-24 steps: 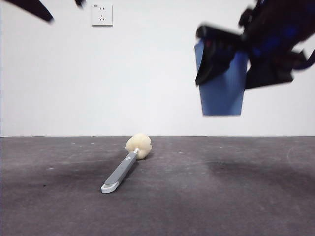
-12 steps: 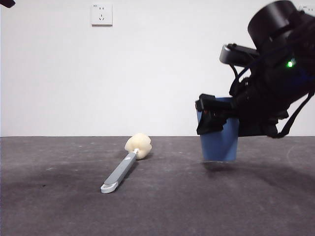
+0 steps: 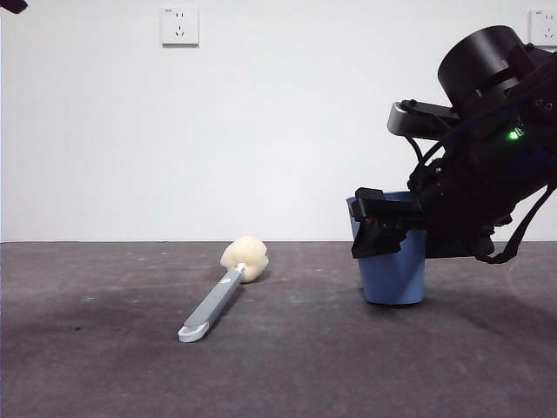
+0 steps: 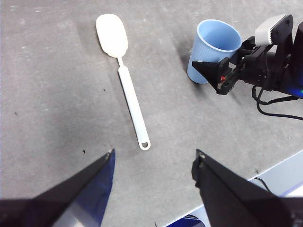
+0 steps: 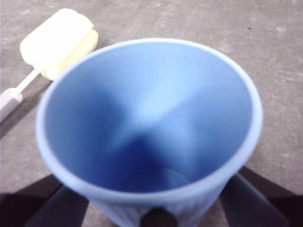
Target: Pick up the cup brush,pick up the cup,insert the brush into the cup,clean the cup,put the cup brush back,put the cup back to the fixed position on the table
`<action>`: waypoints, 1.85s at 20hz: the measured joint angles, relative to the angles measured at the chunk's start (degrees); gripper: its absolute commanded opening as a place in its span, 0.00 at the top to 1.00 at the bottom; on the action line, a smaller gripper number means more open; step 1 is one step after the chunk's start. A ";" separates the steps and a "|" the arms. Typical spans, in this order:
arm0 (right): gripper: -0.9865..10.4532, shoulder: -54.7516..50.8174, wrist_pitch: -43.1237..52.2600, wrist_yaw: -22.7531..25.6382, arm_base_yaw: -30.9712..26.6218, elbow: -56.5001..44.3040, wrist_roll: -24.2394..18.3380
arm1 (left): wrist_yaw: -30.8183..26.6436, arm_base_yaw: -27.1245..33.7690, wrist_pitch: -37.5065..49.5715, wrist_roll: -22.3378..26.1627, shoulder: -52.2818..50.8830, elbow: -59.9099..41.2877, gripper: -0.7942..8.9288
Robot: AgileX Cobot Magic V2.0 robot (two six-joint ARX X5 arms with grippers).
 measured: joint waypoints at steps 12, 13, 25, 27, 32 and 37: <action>0.41 -0.61 -4.39 0.00 -0.04 -0.04 -0.20 | 0.00 0.00 -2.40 0.02 0.00 0.00 0.63; 0.41 -1.33 -5.57 0.00 -0.02 -0.04 -0.20 | 0.00 0.00 -2.40 0.02 0.02 0.00 0.63; 0.46 -35.85 -49.81 -1.88 8.70 -0.04 6.58 | -0.07 0.00 -2.93 3.78 0.00 0.00 0.63; 0.67 -42.82 -58.69 -4.55 10.29 -0.04 8.55 | -0.07 0.00 -2.95 5.27 0.00 0.00 0.68; 0.92 -55.25 -68.61 -10.25 11.19 -0.04 10.82 | -0.04 0.00 -2.95 8.61 0.00 0.00 0.93; 0.91 -59.12 -68.63 -10.45 11.21 -0.04 10.99 | -0.09 0.00 -3.37 9.46 0.00 0.00 0.92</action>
